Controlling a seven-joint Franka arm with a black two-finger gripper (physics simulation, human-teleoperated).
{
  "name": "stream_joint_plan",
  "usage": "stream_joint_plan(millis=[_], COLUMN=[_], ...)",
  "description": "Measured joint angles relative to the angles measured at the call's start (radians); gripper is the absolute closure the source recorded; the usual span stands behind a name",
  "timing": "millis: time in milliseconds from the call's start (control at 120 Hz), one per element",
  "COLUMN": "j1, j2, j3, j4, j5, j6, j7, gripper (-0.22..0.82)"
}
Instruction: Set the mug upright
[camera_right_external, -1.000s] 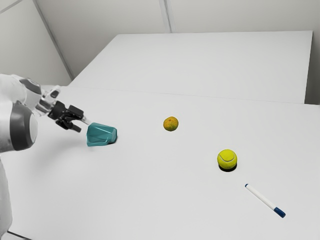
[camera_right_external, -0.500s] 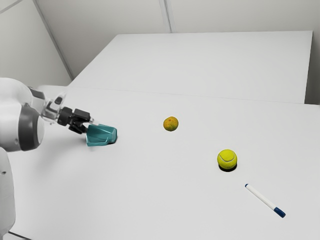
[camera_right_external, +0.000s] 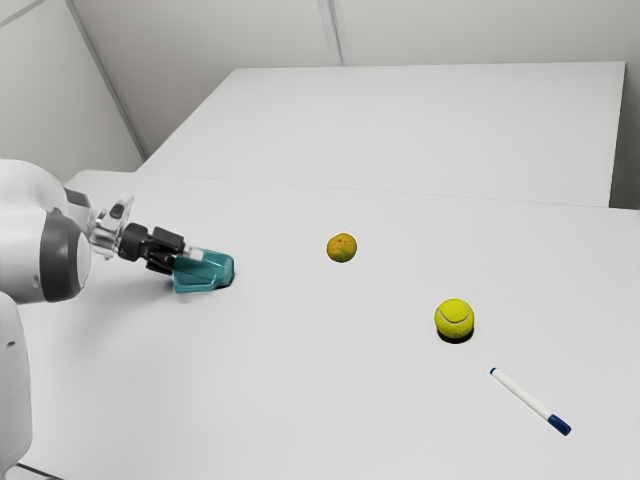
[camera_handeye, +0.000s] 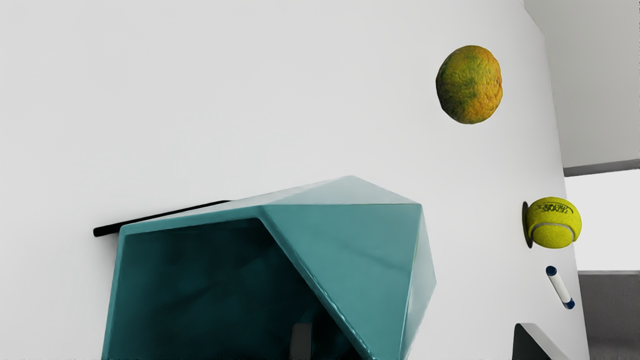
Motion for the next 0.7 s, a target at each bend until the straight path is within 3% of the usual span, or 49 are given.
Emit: stream_joint_plan(millis=[475, 700], j1=[-0.015, -0.036], j2=[-0.003, -0.033], j3=[-0.002, -0.002], j4=[0.001, 0.002], j5=[-0.028, -0.036], j6=[-0.018, -0.021], j7=[0.034, 0.044], gripper=[0.65, 0.75])
